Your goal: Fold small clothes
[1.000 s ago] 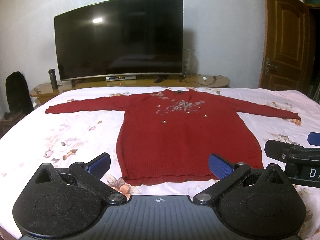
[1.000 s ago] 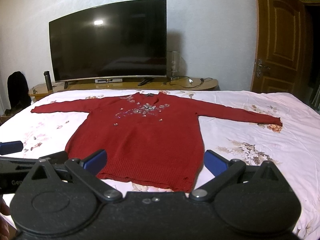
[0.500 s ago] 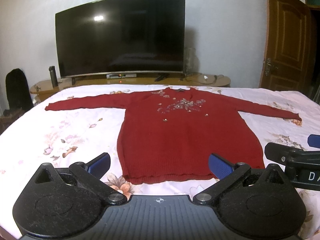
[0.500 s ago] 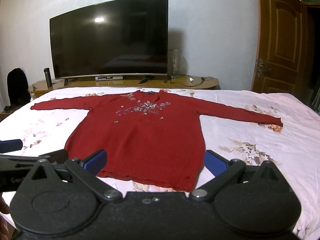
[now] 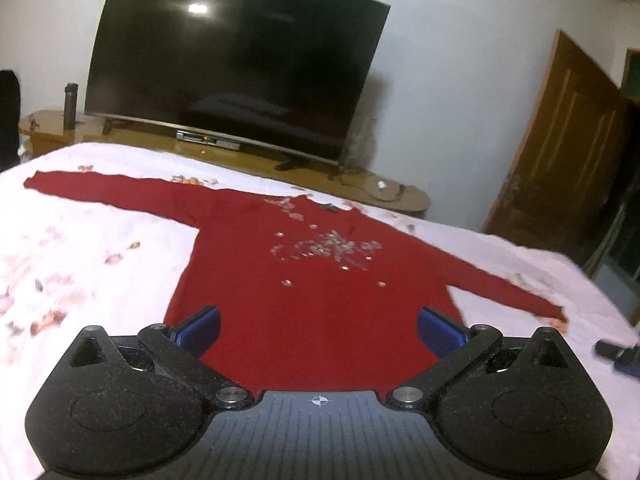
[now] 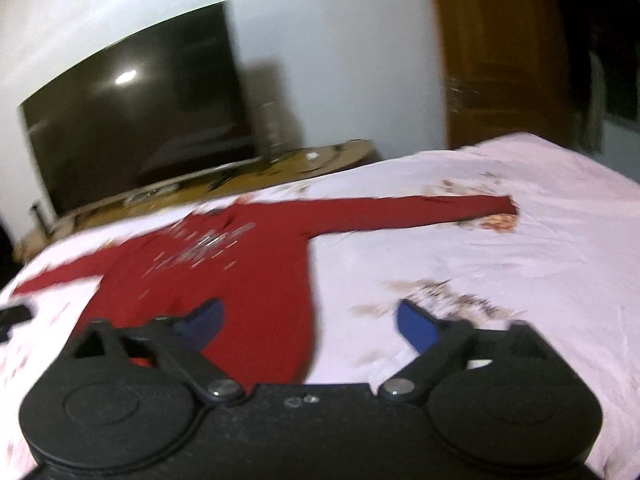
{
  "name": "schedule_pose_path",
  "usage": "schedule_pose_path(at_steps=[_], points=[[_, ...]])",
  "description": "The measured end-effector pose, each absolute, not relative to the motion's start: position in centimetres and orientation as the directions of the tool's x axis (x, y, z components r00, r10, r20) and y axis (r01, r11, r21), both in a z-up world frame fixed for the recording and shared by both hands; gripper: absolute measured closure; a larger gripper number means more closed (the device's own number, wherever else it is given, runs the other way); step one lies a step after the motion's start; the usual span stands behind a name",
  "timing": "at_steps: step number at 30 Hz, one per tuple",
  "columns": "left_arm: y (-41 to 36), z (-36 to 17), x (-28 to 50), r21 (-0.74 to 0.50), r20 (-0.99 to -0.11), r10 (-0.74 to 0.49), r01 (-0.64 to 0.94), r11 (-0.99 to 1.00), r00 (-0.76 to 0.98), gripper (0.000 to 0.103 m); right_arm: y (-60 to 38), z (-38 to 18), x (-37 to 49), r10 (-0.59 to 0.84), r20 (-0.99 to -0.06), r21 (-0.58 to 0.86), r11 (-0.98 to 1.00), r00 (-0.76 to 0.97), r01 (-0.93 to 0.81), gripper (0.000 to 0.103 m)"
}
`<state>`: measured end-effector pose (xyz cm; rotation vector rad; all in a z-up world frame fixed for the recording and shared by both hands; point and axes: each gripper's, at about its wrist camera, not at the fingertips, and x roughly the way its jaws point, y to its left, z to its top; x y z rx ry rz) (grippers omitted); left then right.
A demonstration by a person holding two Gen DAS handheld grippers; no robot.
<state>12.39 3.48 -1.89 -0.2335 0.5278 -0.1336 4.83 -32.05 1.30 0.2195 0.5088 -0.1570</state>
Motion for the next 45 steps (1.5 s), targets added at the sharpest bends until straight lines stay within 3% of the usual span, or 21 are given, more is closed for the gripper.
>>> schedule_pose_path(at_steps=[2, 4, 7, 12, 17, 21, 24, 26, 27, 28, 31, 34, 37, 41, 45], points=[[3.2, -2.5, 14.6, -0.246, -0.489, -0.169, 0.051, 0.968, 0.856, 0.0, -35.8, 0.8, 7.4, -0.129, -0.495, 0.206, 0.943, 0.86, 0.26, 0.033], [2.9, -3.3, 17.1, -0.216, -0.499, -0.114, 0.005, 0.976, 0.859, 0.0, -39.6, -0.1, 10.1, -0.147, -0.481, 0.27, 0.913, 0.864, 0.305, 0.05], [2.3, -5.2, 21.4, -0.175, -0.54, -0.049, -0.056, 0.983, 0.84, 0.0, -46.4, -2.1, 14.9, -0.172, -0.488, 0.376, 0.844, 0.856, 0.383, 0.061], [0.7, -8.6, 27.8, -0.147, -0.646, -0.008, -0.114, 0.983, 0.763, 0.0, -56.2, -7.1, 22.6, -0.229, -0.525, 0.477, 0.718, 0.82, 0.506, 0.061], [-1.2, -10.5, 30.7, -0.119, -0.69, 0.007, -0.123, 0.985, 0.724, 0.0, -62.3, -11.8, 26.7, -0.229, -0.562, 0.594, 0.557, 0.795, 0.58, 0.061], [-2.1, -11.6, 32.0, -0.108, -0.71, 0.004, -0.114, 0.988, 0.704, 0.0, -64.1, -13.7, 27.9, -0.201, -0.523, 0.673, 0.499, 0.828, 0.546, 0.062], [-2.2, -11.9, 33.0, -0.109, -0.718, -0.003, -0.108, 0.988, 0.696, 0.0, -64.0, -14.0, 29.1, -0.178, -0.513, 0.671, 0.527, 0.84, 0.522, 0.066], [-1.9, -11.8, 33.5, -0.114, -0.716, -0.009, -0.104, 0.988, 0.698, 0.0, -64.5, -14.2, 29.7, -0.176, -0.513, 0.672, 0.526, 0.84, 0.521, 0.081], [-1.7, -11.6, 33.8, -0.121, -0.714, -0.015, -0.102, 0.987, 0.7, 0.0, -64.6, -14.3, 29.6, -0.184, -0.519, 0.668, 0.522, 0.835, 0.53, 0.094], [-1.3, -11.5, 34.0, -0.139, -0.71, -0.031, -0.097, 0.986, 0.704, 0.0, -64.8, -14.5, 29.5, -0.196, -0.524, 0.664, 0.515, 0.829, 0.542, 0.098], [0.4, -11.4, 34.7, -0.169, -0.704, -0.029, -0.128, 0.977, 0.709, 0.0, -65.3, -14.4, 29.1, -0.209, -0.521, 0.651, 0.53, 0.828, 0.543, 0.097], [2.9, -11.9, 35.4, -0.19, -0.71, -0.021, -0.162, 0.968, 0.704, 0.0, -64.1, -13.2, 29.9, -0.267, -0.572, 0.508, 0.627, 0.775, 0.591, 0.096], [5.3, -12.3, 35.9, -0.227, -0.697, -0.051, -0.153, 0.962, 0.715, 0.0, -61.4, -11.2, 30.7, -0.301, -0.558, 0.401, 0.719, 0.774, 0.568, 0.096], [8.5, -12.3, 36.0, -0.288, -0.667, -0.095, -0.138, 0.947, 0.739, 0.0, -54.7, -8.1, 32.1, -0.285, -0.496, 0.28, 0.842, 0.821, 0.461, 0.096], [11.3, -11.6, 35.0, -0.28, -0.646, -0.082, -0.136, 0.951, 0.759, 0.0, -46.1, -6.6, 34.0, -0.168, -0.455, 0.204, 0.936, 0.874, 0.287, 0.096]])
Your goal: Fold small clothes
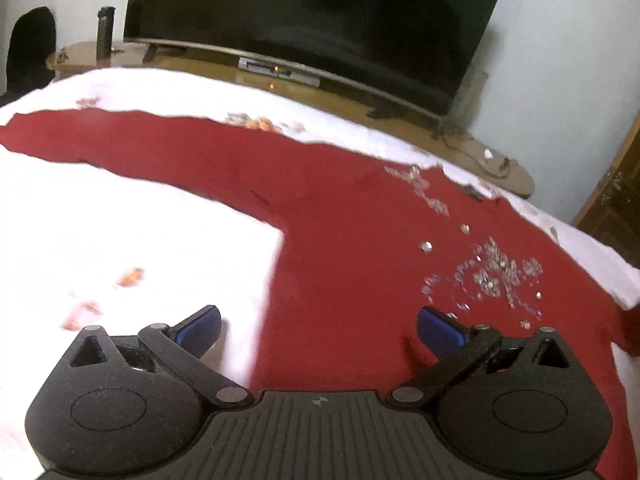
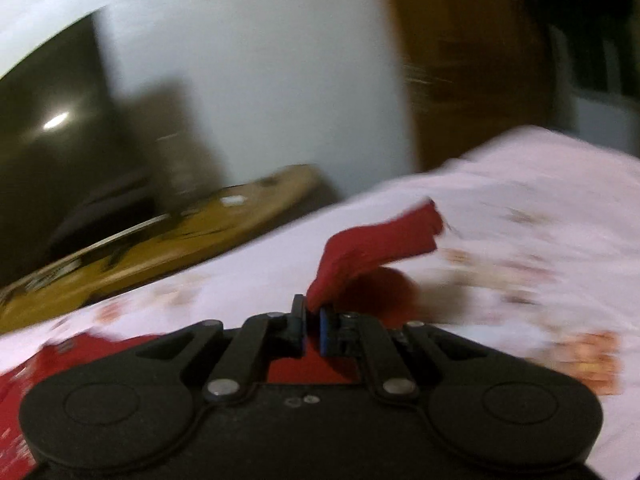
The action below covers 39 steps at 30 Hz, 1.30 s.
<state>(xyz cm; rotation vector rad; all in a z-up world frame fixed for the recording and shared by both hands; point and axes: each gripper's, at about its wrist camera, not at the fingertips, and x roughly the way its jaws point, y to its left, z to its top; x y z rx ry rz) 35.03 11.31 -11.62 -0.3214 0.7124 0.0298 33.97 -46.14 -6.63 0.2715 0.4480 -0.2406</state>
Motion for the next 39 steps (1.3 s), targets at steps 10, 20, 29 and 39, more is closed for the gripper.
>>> schedule_pose_path(at_steps=[10, 20, 29, 39], points=[[18.9, -10.4, 32.7, -0.31, -0.617, -0.069, -0.161, 0.937, 0.784, 0.0, -24.1, -11.7, 37.8, 0.196, -0.559, 0.134, 0.98, 0.806, -0.146, 0.096], [17.8, -10.6, 37.6, -0.519, -0.535, -0.324, -0.001, 0.855, 0.78, 0.017, -19.4, -14.4, 32.3, 0.211, -0.576, 0.008, 0.968, 0.79, -0.252, 0.058], [6.6, -14.5, 48.2, -0.626, -0.584, -0.554, 0.106, 0.773, 0.594, 0.033, -26.1, -11.3, 28.1, 0.081, -0.566, 0.098, 0.995, 0.82, -0.031, 0.058], [3.9, -16.9, 51.7, -0.632, -0.61, -0.528, 0.038, 0.774, 0.591, 0.097, -30.2, -10.6, 24.4, 0.014, -0.56, 0.165, 0.982, 0.828, 0.095, 0.058]])
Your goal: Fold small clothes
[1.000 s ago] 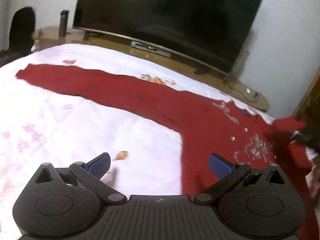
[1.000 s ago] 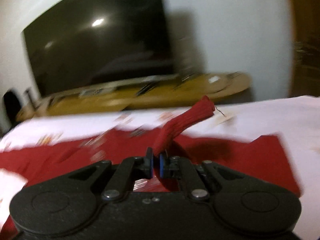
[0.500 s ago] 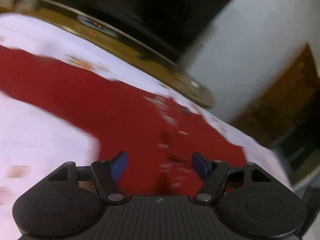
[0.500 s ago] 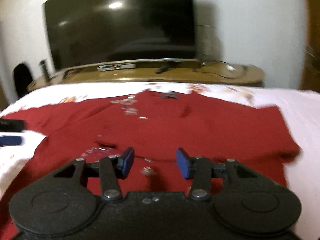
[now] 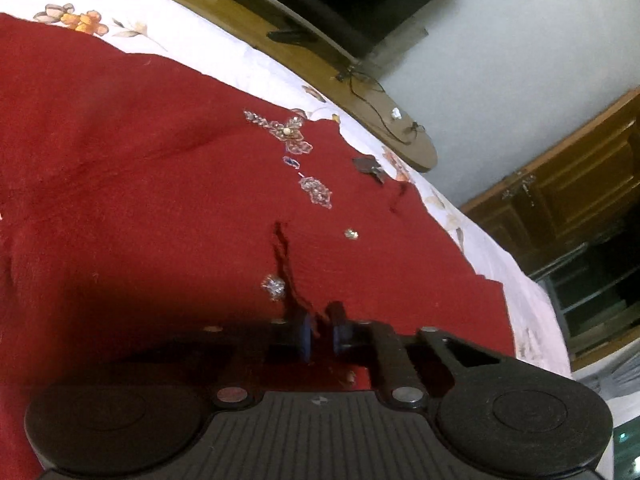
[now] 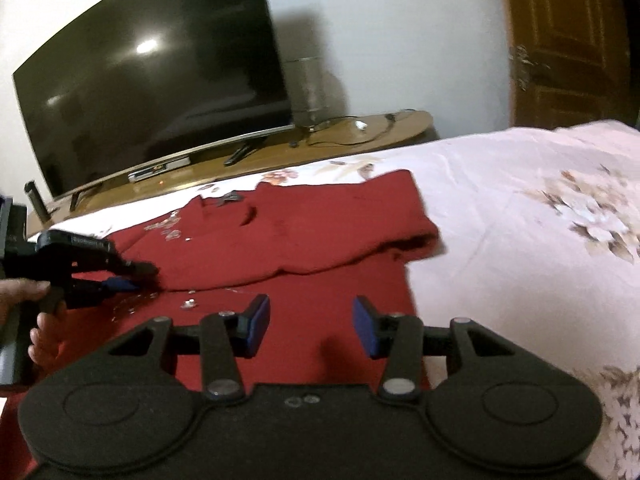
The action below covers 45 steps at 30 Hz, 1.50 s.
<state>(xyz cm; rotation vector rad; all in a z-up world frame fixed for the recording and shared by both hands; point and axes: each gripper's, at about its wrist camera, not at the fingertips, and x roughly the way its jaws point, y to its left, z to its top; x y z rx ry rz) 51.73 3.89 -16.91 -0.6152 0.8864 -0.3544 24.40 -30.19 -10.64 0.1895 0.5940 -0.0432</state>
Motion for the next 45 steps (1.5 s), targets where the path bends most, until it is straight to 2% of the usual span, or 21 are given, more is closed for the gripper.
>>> schedule_pose_path(at_steps=[1, 7, 12, 20, 27, 32, 35, 36, 37, 40, 41, 42, 45], points=[[3.7, -16.4, 51.6, -0.615, -0.607, -0.518, 0.056, 0.786, 0.602, 0.099, -30.3, -10.7, 24.4, 0.012, -0.561, 0.17, 0.98, 0.828, 0.101, 0.058], [4.3, -12.2, 50.8, -0.555, -0.549, -0.522, 0.182, 0.812, 0.652, 0.099, -30.8, -10.9, 24.5, 0.019, -0.568, 0.188, 0.976, 0.823, 0.107, 0.058], [7.5, -10.4, 52.1, -0.532, -0.527, -0.496, 0.187, 0.826, 0.69, 0.099, -30.6, -11.2, 25.3, 0.035, -0.572, 0.202, 0.974, 0.82, 0.1, 0.058], [10.1, -13.5, 53.7, -0.477, -0.634, -0.461, 0.156, 0.865, 0.621, 0.099, -31.8, -12.3, 27.3, 0.022, -0.581, 0.208, 0.97, 0.813, 0.122, 0.059], [11.0, -14.3, 53.4, -0.482, -0.619, -0.439, 0.125, 0.867, 0.651, 0.099, -37.9, -12.6, 32.8, -0.023, -0.556, 0.342, 0.905, 0.831, 0.254, 0.058], [11.2, -14.5, 54.0, -0.451, -0.644, -0.411, 0.114, 0.885, 0.645, 0.099, -41.5, -15.1, 36.3, 0.08, -0.587, 0.494, 0.824, 0.806, 0.278, 0.059], [11.1, -15.0, 54.3, -0.422, -0.663, -0.396, 0.12, 0.899, 0.635, 0.099, -42.1, -17.2, 37.3, 0.121, -0.627, 0.514, 0.807, 0.77, 0.291, 0.069], [11.0, -14.9, 54.3, -0.412, -0.659, -0.391, 0.126, 0.902, 0.643, 0.099, -41.7, -17.2, 37.2, 0.113, -0.624, 0.489, 0.828, 0.773, 0.274, 0.076], [10.8, -14.8, 54.3, -0.388, -0.66, -0.377, 0.134, 0.912, 0.65, 0.099, -41.4, -17.1, 37.1, 0.096, -0.633, 0.453, 0.85, 0.768, 0.268, 0.088], [10.2, -15.2, 54.3, -0.345, -0.673, -0.348, 0.138, 0.928, 0.653, 0.099, -40.3, -16.9, 37.0, 0.068, -0.652, 0.353, 0.909, 0.755, 0.222, 0.095], [10.1, -15.0, 54.3, -0.337, -0.674, -0.343, 0.14, 0.931, 0.654, 0.099, -39.9, -16.9, 37.0, 0.056, -0.651, 0.315, 0.927, 0.757, 0.202, 0.095], [10.1, -14.9, 54.2, -0.335, -0.674, -0.341, 0.14, 0.932, 0.655, 0.099, -39.9, -16.8, 37.0, 0.064, -0.652, 0.309, 0.932, 0.755, 0.189, 0.091], [10.7, -15.0, 54.0, -0.366, -0.659, -0.362, 0.139, 0.92, 0.66, 0.099, -41.9, -16.1, 37.4, 0.127, -0.623, 0.413, 0.891, 0.772, 0.186, 0.066]])
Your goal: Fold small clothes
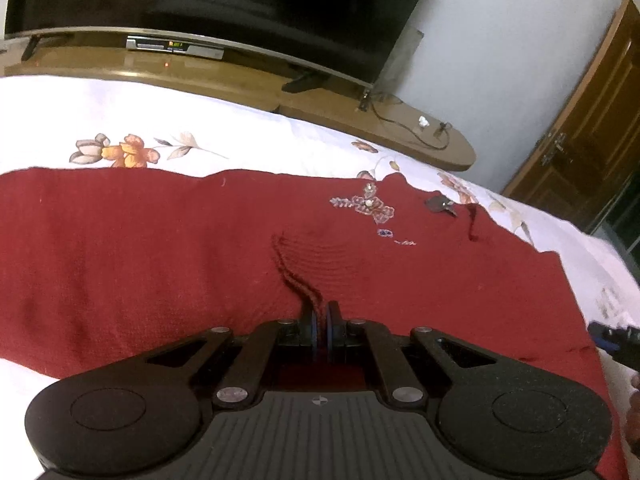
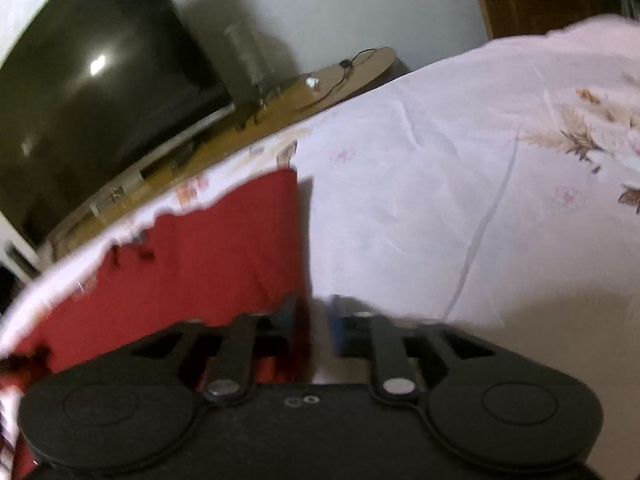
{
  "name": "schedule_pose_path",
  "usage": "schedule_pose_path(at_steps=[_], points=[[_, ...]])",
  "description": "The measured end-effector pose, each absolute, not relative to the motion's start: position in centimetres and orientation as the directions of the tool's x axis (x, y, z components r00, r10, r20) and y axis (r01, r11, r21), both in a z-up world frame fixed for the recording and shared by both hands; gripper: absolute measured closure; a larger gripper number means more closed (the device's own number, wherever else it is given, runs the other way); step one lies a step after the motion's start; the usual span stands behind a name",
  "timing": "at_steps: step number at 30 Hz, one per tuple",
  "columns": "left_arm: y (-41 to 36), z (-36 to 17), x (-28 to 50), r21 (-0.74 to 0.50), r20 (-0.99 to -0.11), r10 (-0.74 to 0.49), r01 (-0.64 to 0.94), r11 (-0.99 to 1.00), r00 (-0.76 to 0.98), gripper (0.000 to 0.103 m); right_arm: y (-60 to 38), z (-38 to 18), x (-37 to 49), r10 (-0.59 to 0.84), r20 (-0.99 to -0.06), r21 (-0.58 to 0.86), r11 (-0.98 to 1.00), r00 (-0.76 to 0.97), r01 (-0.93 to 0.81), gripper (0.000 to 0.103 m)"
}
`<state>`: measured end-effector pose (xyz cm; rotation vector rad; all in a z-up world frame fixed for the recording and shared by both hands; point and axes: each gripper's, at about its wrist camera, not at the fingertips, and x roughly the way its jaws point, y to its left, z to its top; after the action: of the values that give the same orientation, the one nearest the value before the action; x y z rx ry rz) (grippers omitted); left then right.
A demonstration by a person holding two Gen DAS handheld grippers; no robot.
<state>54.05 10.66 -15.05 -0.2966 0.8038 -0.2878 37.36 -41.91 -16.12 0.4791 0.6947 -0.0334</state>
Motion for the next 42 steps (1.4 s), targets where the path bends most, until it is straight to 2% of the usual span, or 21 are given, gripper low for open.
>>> schedule_pose_path(at_steps=[3, 9, 11, 12, 13, 14, 16, 19, 21, 22, 23, 25, 29, 32, 34, 35, 36, 37, 39, 41, 42], points=[[10.7, -15.1, 53.8, -0.375, -0.653, -0.36, 0.128, 0.918, 0.667, 0.099, -43.5, -15.9, 38.9, 0.138, -0.59, 0.454, 0.871, 0.796, 0.186, 0.064], [10.8, -15.3, 53.6, -0.388, -0.644, -0.354, 0.109, 0.915, 0.678, 0.099, -45.5, -17.7, 44.2, 0.249, -0.541, 0.581, 0.801, 0.803, 0.143, 0.066], [10.7, -15.1, 53.4, -0.376, -0.631, -0.347, 0.118, 0.919, 0.693, 0.099, -45.2, -18.1, 45.1, 0.318, -0.535, 0.611, 0.785, 0.783, 0.098, 0.081], [10.6, -14.7, 53.0, -0.358, -0.608, -0.332, 0.124, 0.925, 0.721, 0.099, -44.7, -18.0, 45.4, 0.32, -0.552, 0.587, 0.805, 0.77, 0.086, 0.094], [10.6, -14.2, 52.5, -0.341, -0.58, -0.313, 0.125, 0.932, 0.752, 0.099, -44.0, -17.4, 45.2, 0.281, -0.566, 0.532, 0.842, 0.775, 0.084, 0.095], [10.6, -13.9, 52.3, -0.317, -0.571, -0.283, 0.111, 0.942, 0.77, 0.099, -43.5, -16.4, 44.3, 0.241, -0.541, 0.49, 0.869, 0.806, 0.069, 0.095], [10.2, -14.4, 52.9, -0.27, -0.613, -0.241, 0.087, 0.959, 0.753, 0.099, -42.7, -15.0, 43.4, 0.213, -0.508, 0.456, 0.889, 0.835, 0.051, 0.095], [9.8, -15.1, 53.4, -0.252, -0.634, -0.223, 0.075, 0.965, 0.741, 0.099, -40.7, -16.4, 44.7, 0.133, -0.624, 0.304, 0.949, 0.77, 0.082, 0.094], [10.0, -14.7, 53.5, -0.269, -0.642, -0.235, 0.072, 0.96, 0.73, 0.098, -40.8, -16.7, 44.4, 0.136, -0.613, 0.312, 0.947, 0.778, 0.081, 0.092], [10.4, -14.6, 53.3, -0.277, -0.643, -0.236, 0.066, 0.959, 0.729, 0.095, -41.1, -16.4, 44.1, 0.146, -0.609, 0.329, 0.941, 0.78, 0.082, 0.082], [10.8, -14.2, 53.0, -0.276, -0.643, -0.225, 0.052, 0.96, 0.732, 0.09, -41.3, -16.0, 43.8, 0.142, -0.604, 0.338, 0.937, 0.784, 0.092, 0.076], [11.3, -13.1, 51.7, -0.234, -0.61, -0.162, 0.019, 0.972, 0.776, 0.072, -41.6, -15.2, 42.3, 0.112, -0.572, 0.325, 0.941, 0.812, 0.099, 0.073], [9.5, -11.3, 51.0, -0.239, -0.539, -0.223, 0.107, 0.965, 0.813, 0.072, -41.6, -13.2, 38.7, 0.146, -0.516, 0.309, 0.951, 0.844, 0.025, 0.074], [6.2, -11.8, 51.7, -0.222, -0.551, -0.297, 0.206, 0.953, 0.78, 0.072, -40.3, -13.2, 37.7, 0.176, -0.513, 0.262, 0.964, 0.84, -0.042, 0.076], [4.2, -13.9, 52.8, -0.173, -0.631, -0.268, 0.204, 0.963, 0.728, 0.072, -38.9, -13.8, 37.6, 0.187, -0.533, 0.214, 0.973, 0.825, -0.083, 0.077], [3.9, -14.9, 52.9, -0.158, -0.647, -0.251, 0.195, 0.968, 0.72, 0.072, -38.2, -14.5, 37.7, 0.176, -0.571, 0.168, 0.981, 0.801, -0.096, 0.079], [4.1, -15.1, 52.4, -0.162, -0.618, -0.251, 0.191, 0.968, 0.745, 0.072, -37.5, -15.5, 38.0, 0.141, -0.622, 0.105, 0.99, 0.77, -0.096, 0.077], [4.1, -14.6, 52.1, -0.166, -0.621, -0.247, 0.184, 0.969, 0.744, 0.072, -37.1, -15.9, 37.6, 0.111, -0.626, 0.056, 0.994, 0.772, -0.097, 0.075], [4.7, -13.6, 51.2, -0.168, -0.612, -0.232, 0.162, 0.972, 0.756, 0.071, -37.1, -15.2, 37.2, 0.099, -0.629, 0.05, 0.995, 0.771, -0.086, 0.075], [6.4, -12.9, 49.5, -0.176, -0.583, -0.21, 0.13, 0.976, 0.785, 0.056, -37.2, -13.7, 35.7, 0.115, -0.572, 0.066, 0.993, 0.812, -0.094, 0.074], [8.0, -12.6, 48.2, -0.189, -0.567, -0.18, 0.086, 0.978, 0.803, 0.035, -37.2, -13.1, 35.0, 0.121, -0.553, 0.062, 0.993, 0.825, -0.103, 0.073]])
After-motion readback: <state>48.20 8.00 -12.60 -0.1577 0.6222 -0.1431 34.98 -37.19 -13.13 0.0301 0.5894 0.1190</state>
